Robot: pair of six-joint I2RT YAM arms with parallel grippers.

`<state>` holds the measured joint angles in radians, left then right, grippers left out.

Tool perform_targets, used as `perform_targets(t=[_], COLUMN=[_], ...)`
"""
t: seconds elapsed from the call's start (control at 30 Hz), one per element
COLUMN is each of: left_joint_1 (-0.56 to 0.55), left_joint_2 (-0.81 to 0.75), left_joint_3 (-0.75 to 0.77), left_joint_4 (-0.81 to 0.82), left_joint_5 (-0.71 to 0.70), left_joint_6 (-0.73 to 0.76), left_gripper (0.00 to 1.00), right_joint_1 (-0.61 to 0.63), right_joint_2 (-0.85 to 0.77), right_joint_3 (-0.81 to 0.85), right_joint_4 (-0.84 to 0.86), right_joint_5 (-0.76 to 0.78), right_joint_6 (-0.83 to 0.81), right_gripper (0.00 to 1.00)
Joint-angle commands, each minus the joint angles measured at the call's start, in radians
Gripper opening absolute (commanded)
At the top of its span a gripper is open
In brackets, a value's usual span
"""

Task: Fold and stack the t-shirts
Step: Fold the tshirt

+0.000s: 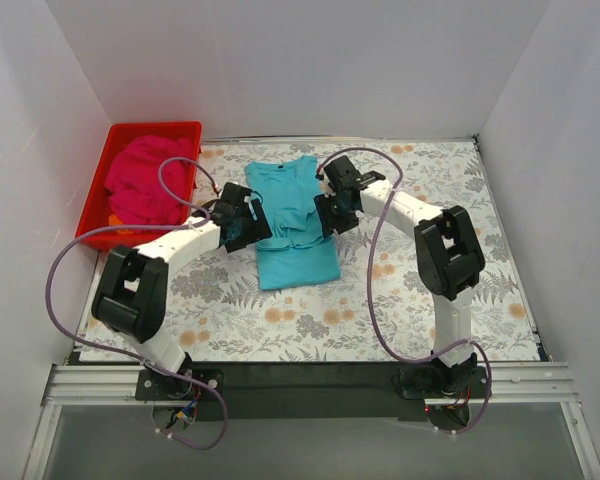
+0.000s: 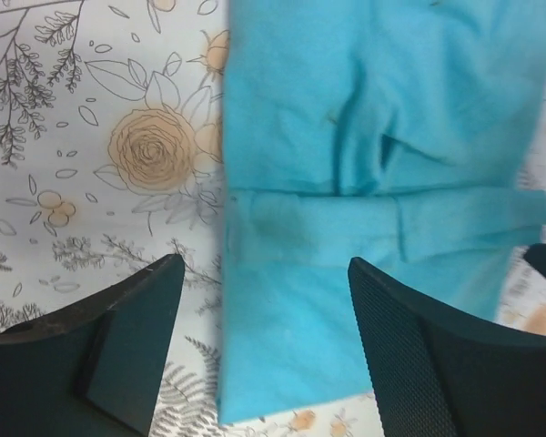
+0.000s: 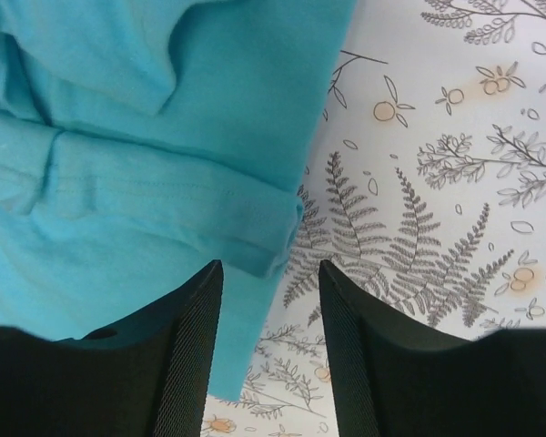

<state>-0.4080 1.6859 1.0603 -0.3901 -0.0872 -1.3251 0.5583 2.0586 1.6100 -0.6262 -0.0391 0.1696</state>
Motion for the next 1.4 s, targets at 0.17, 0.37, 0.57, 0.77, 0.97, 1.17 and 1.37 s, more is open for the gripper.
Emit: perform_targets(t=[0.17, 0.37, 0.57, 0.77, 0.97, 1.17, 1.37], left_joint_1=[-0.101, -0.239, -0.25, -0.25, -0.25, -0.25, -0.25], left_joint_2=[-0.308, -0.246, -0.175, -0.098, -0.104, -0.098, -0.095], left_joint_3=[-0.134, -0.194, -0.217, -0.269, -0.283, -0.275, -0.257], left_joint_4=[-0.033, -0.026, -0.016, -0.035, -0.05, -0.076, -0.102], left_joint_5=[0.017, 0.021, 0.049, 0.086, 0.112, 0.116, 0.135], left_joint_6=[-0.158, -0.229, -0.272, -0.319, -0.321, -0.304, -0.269], left_gripper=[0.56, 0.2, 0.14, 0.11, 0.09, 0.09, 0.09], right_joint_1=[0.061, 0.097, 0.103, 0.101, 0.077, 0.003, -0.047], right_joint_2=[-0.238, -0.215, -0.137, -0.063, -0.002, 0.066, 0.11], right_joint_3=[-0.192, -0.292, -0.269, -0.237, -0.176, -0.02, 0.109], right_joint_4=[0.184, 0.307, 0.356, 0.37, 0.368, 0.326, 0.276], right_joint_5=[-0.068, -0.159, -0.2, -0.193, -0.154, -0.168, -0.153], right_joint_6=[0.108, 0.159, 0.163, 0.16, 0.139, 0.13, 0.12], right_gripper=[0.46, 0.35, 0.29, 0.28, 0.28, 0.28, 0.3])
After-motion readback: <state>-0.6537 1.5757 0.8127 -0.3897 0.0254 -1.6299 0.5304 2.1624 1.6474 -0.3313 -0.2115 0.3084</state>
